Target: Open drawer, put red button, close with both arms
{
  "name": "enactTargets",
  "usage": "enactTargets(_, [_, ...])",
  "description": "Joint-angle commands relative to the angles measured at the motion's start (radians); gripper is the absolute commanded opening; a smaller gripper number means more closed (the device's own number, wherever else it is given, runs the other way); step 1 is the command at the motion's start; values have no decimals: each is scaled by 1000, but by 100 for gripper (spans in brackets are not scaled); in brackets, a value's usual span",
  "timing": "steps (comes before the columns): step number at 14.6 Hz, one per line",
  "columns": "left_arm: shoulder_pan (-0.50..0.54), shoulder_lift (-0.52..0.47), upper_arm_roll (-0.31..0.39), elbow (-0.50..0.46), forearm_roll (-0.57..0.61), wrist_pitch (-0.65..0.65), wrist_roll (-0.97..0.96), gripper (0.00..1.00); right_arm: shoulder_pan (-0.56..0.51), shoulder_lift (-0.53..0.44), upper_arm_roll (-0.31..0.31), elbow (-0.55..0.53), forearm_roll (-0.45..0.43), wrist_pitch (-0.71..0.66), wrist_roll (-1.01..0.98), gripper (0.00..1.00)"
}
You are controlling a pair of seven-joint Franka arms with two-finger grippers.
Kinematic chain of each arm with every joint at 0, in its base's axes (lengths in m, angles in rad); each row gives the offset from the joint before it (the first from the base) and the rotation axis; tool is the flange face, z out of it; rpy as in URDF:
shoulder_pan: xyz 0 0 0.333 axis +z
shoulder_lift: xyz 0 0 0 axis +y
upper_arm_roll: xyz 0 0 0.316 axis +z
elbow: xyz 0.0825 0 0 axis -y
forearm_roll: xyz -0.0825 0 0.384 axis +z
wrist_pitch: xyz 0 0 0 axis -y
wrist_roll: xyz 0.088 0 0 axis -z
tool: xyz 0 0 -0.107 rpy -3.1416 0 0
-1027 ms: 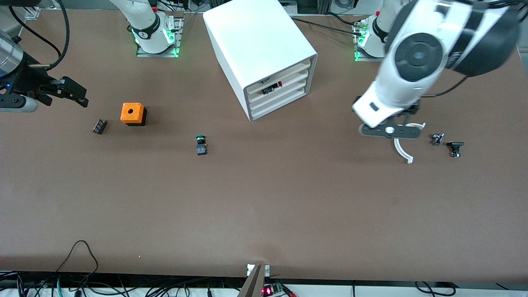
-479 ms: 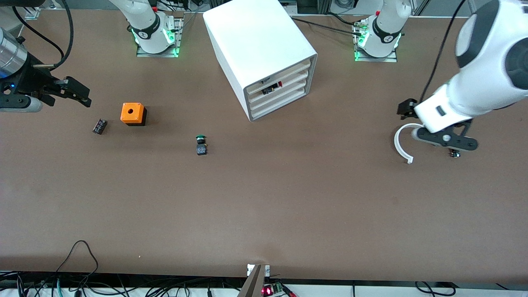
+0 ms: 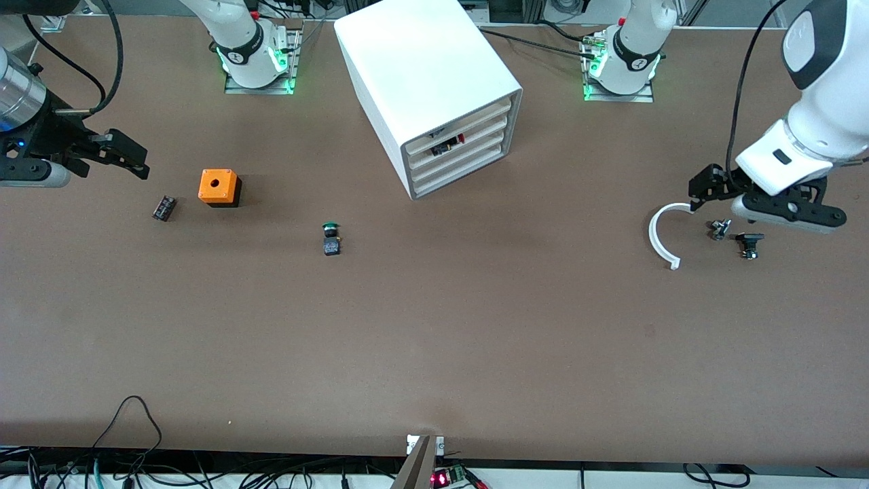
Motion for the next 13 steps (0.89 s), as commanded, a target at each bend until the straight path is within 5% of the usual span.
enactTargets(1, [-4, -4, 11, 33, -29, -80, -150, 100, 13, -1, 3, -2, -19, 2, 16, 100])
enactTargets(13, [-17, -10, -24, 69, -20, -111, -152, 100, 13, 7, 2, 6, -16, 2, 17, 100])
